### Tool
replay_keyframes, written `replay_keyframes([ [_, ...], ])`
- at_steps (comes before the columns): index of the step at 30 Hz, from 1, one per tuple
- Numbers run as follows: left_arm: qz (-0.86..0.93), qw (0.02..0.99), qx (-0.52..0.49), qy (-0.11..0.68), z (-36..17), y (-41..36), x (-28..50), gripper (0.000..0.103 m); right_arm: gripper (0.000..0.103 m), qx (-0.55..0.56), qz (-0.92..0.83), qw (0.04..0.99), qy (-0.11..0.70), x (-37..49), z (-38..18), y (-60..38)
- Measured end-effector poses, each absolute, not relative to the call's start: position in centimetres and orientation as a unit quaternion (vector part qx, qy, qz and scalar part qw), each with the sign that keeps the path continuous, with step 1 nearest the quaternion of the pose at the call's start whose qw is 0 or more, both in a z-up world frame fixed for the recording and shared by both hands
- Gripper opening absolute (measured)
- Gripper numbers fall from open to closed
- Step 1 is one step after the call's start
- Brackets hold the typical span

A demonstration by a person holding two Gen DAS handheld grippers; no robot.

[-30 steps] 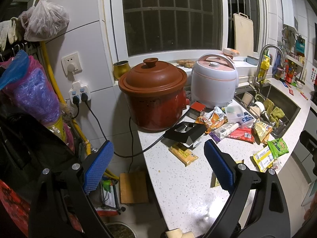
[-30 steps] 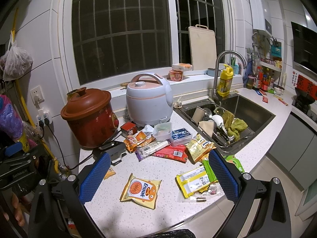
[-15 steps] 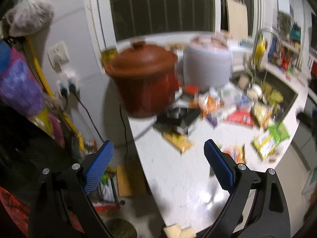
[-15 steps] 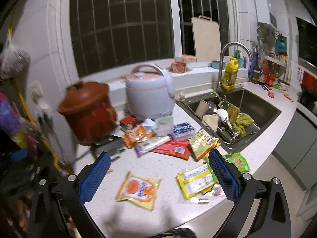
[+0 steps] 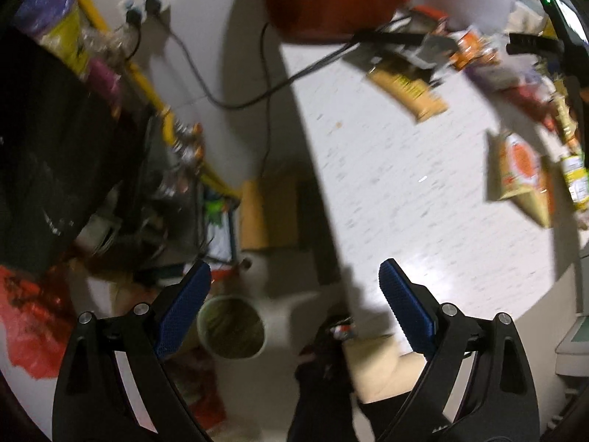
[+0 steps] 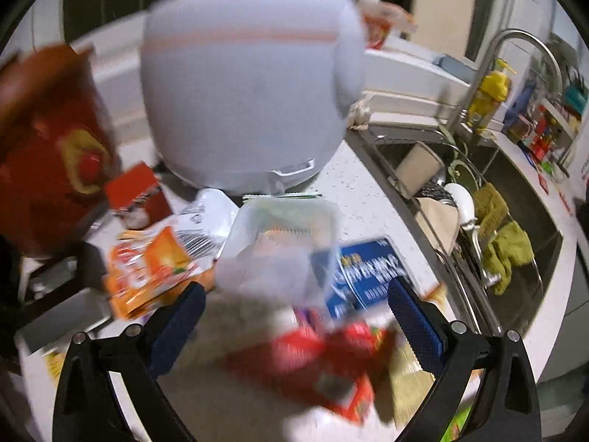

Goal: Collect trash
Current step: 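Reach the right tool to the clear plastic tray and grasp it, then lift the clear tray with the right tool while the left tool closes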

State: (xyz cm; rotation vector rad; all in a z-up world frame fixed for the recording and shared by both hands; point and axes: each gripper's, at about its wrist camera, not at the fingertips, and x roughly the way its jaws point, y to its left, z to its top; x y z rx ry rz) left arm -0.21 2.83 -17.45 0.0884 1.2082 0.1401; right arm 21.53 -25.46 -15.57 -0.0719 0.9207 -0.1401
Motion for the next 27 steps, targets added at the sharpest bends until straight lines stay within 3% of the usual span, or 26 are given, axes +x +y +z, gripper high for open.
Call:
replay_keyframes([
  [4,0.057,0.827,0.026,0.558,-17.2,3.3,-0.1,0.09,0.098,-0.047,-0.077,0.875,0.476,24.8,-17.5,-24.9],
  [5,0.054,0.832,0.026,0.552,-16.9,3.1,0.2,0.09,0.094,-0.049,-0.077,0.872,0.48,25.0,-17.8,-25.0],
  [7,0.044,0.842,0.015,0.537,-16.3,2.5,1.3,0.09,0.074,-0.038,-0.048,0.876,0.478,25.0,-17.7,-24.9],
  [9,0.025,0.852,0.005,0.524,-15.8,1.7,3.3,0.09,0.069,-0.059,-0.048,0.879,0.47,24.3,-17.1,-24.6],
  [17,-0.012,0.883,0.1,0.459,-14.9,-4.5,12.4,0.09,0.068,-0.08,0.003,0.907,0.413,17.7,-12.2,-24.6],
  [25,-0.028,0.853,0.282,0.439,-18.0,-11.3,19.4,0.09,0.069,-0.033,0.039,0.918,0.394,10.4,-9.5,-26.0],
  [27,-0.05,0.846,0.291,0.444,-18.6,-12.2,20.0,0.077,0.069,-0.03,0.042,0.918,0.393,9.4,-9.4,-26.0],
])
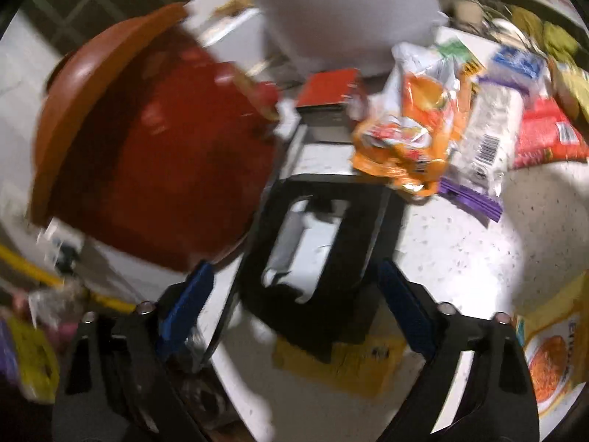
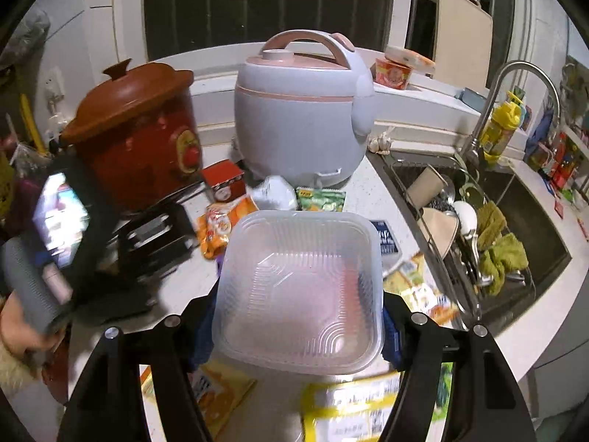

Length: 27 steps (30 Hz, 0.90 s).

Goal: Collect trash
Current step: 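Lift the clear tray with the right tool while the left tool closes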

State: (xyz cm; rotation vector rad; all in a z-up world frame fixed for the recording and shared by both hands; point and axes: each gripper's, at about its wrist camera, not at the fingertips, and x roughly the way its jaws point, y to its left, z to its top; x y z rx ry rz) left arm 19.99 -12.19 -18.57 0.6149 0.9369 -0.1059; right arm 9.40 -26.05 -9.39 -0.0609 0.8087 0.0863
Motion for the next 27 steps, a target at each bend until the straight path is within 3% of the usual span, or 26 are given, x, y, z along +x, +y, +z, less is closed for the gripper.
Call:
replay_keyframes([
  [1,-0.072,0.847,0.278,0.447,-18.3,-12.4,19.9,0.053,0.069,-0.028,0.043,0.919,0.391,8.7,-9.3,-25.9],
  [2,-0.105,0.848,0.252,0.455,-18.0,-12.4,19.8,0.018,0.069,-0.029,0.043,0.919,0.39,8.0,-9.2,-25.7],
  [3,-0.119,0.847,0.235,0.462,-17.7,-12.6,19.7,0.006,0.069,-0.028,0.043,0.92,0.388,7.4,-9.1,-25.6],
  [4,-0.116,0.848,0.235,0.461,-17.6,-12.8,19.5,0.001,0.069,-0.023,0.045,0.92,0.388,7.1,-9.1,-25.5],
  [8,-0.122,0.854,0.221,0.455,-16.7,-12.1,18.6,0.0,0.069,-0.008,0.049,0.923,0.382,5.3,-8.7,-25.4],
  [16,-0.175,0.891,0.124,0.4,-9.2,-7.0,15.4,0.0,0.07,0.012,0.058,0.927,0.37,3.3,-7.9,-25.0],
  [18,-0.192,0.888,0.146,0.391,-9.0,-7.5,15.3,0.009,0.071,0.023,0.059,0.926,0.372,3.2,-8.0,-25.0],
  [20,-0.203,0.872,0.195,0.401,-10.3,-8.8,15.6,0.096,0.071,0.029,0.059,0.926,0.371,3.0,-8.1,-24.9],
  [24,-0.185,0.847,0.306,0.393,-14.5,-12.6,16.9,0.095,0.07,0.039,0.058,0.927,0.369,2.8,-8.2,-24.8],
  [27,-0.177,0.831,0.294,0.437,-17.2,-13.2,19.8,0.092,0.07,0.051,0.055,0.925,0.372,2.6,-8.4,-25.1],
])
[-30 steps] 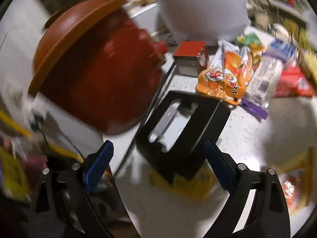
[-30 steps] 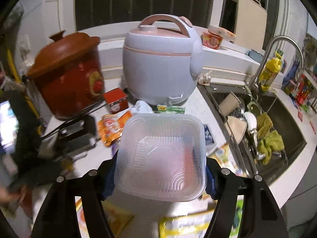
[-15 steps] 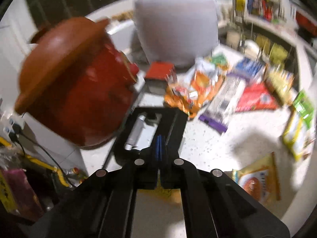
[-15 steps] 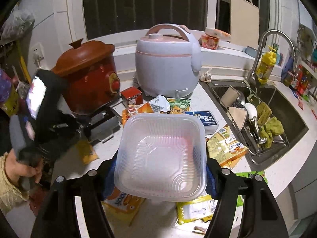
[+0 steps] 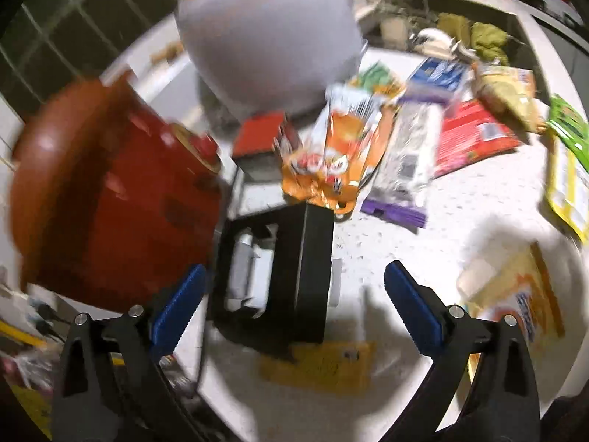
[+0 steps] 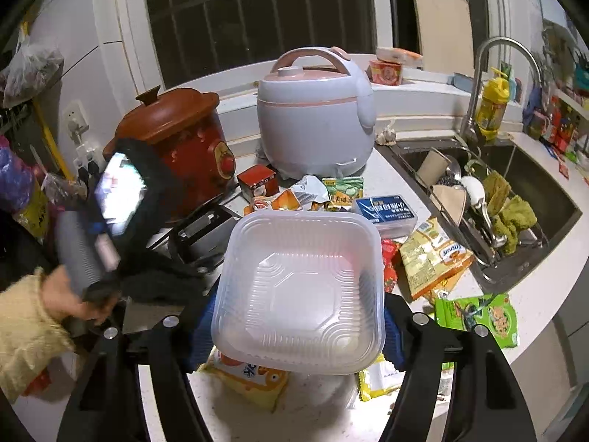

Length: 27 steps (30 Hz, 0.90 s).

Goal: Collect trash
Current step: 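Lift the clear tray with the right tool while the left tool closes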

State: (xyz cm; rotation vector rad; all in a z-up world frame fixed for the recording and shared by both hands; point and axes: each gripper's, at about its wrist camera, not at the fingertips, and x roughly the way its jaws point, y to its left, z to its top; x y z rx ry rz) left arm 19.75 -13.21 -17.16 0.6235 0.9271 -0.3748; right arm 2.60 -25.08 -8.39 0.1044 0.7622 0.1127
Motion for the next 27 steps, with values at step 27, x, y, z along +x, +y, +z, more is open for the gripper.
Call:
replay_keyframes([
  [27,-0.419,0.821,0.055,0.383,-3.3,-4.8,-2.2,0.036,0.07,0.027,0.052,0.929,0.365,-7.5,-6.3,-26.6],
])
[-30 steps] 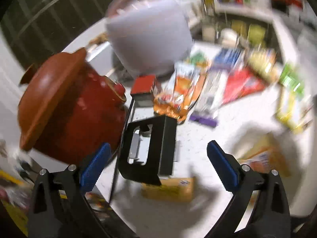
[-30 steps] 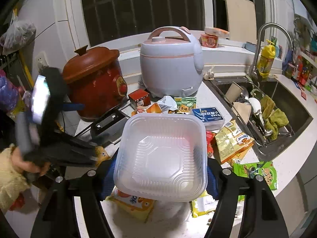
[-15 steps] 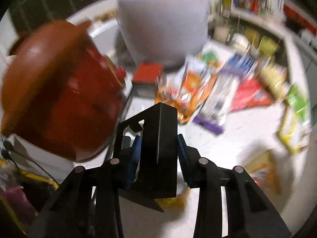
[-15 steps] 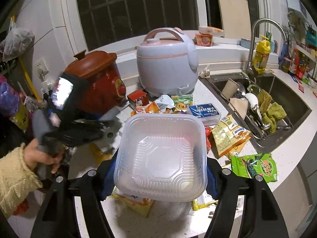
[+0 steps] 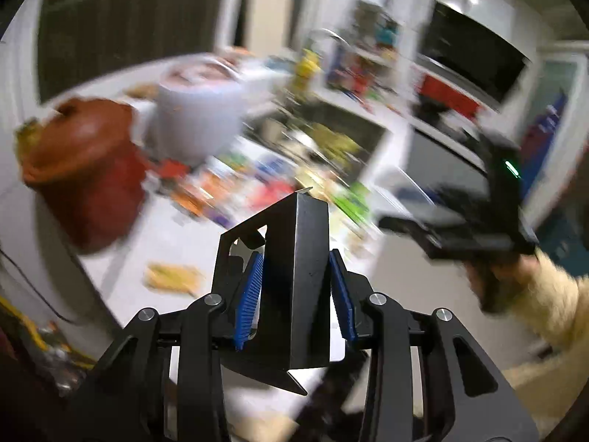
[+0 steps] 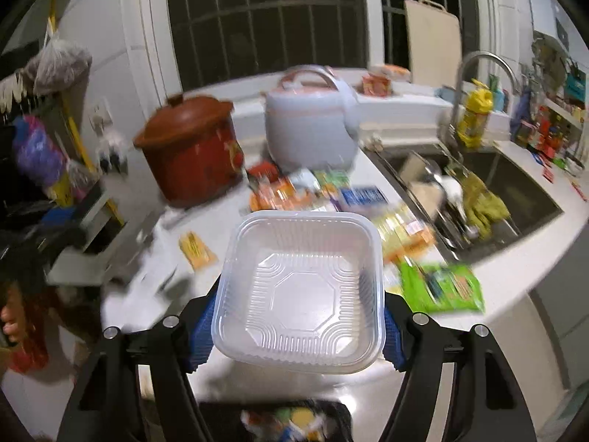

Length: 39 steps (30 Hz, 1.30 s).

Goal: Collect trash
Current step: 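Lift the clear tray with the right tool while the left tool closes, then lower the tray into the black trash bag and open the right tool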

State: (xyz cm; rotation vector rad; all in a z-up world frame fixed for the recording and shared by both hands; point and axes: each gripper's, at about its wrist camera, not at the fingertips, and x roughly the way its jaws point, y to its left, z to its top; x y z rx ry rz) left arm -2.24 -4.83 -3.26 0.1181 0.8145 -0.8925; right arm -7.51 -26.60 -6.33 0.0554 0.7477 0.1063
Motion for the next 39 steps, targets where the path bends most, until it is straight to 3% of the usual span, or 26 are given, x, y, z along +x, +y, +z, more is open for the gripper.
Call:
replay_keyframes([
  [5,-0.464,0.759,0.095,0.446,-9.6,-9.9,-8.1,0.036,0.07,0.015,-0.002,0.901,0.434,-11.7,-11.7,-29.0],
  [10,-0.438,0.698,0.162,0.543,-23.2,-13.2,-12.5,0.036,0.07,-0.012,-0.015,0.857,0.515,-14.1,-21.8,-29.7],
  [17,-0.358,0.683,0.227,0.595,-41.5,-13.8,-15.3,0.037,0.071,-0.01,0.047,0.817,0.574,-13.0,-38.3,-26.5],
  [18,-0.338,0.69,0.242,0.592,-43.7,-13.7,-15.5,0.041,0.073,-0.011,0.052,0.816,0.576,-12.7,-39.8,-26.1],
  [19,-0.32,0.695,0.261,0.588,-45.6,-13.8,-15.4,0.062,0.075,-0.014,0.057,0.812,0.58,-12.2,-41.9,-25.6],
  [20,-0.298,0.697,0.282,0.587,-47.8,-13.9,-15.2,0.086,0.084,-0.019,0.061,0.808,0.586,-11.7,-43.9,-25.1],
  [24,-0.267,0.678,0.328,0.601,-52.6,-14.3,-14.1,0.089,0.088,-0.016,0.056,0.774,0.63,-10.4,-50.3,-24.7],
  [28,-0.267,0.672,0.324,0.61,-52.8,-13.8,-13.8,0.089,0.087,0.0,0.044,0.758,0.651,-10.6,-51.8,-25.4],
  [33,-0.28,0.68,0.298,0.609,-50.0,-13.3,-13.5,0.089,0.087,-0.007,0.037,0.771,0.636,-10.9,-48.3,-26.3],
  [39,-0.407,0.685,0.228,0.559,-37.1,-13.6,-15.7,0.089,0.087,0.017,0.058,0.825,0.562,-12.7,-33.6,-27.4],
])
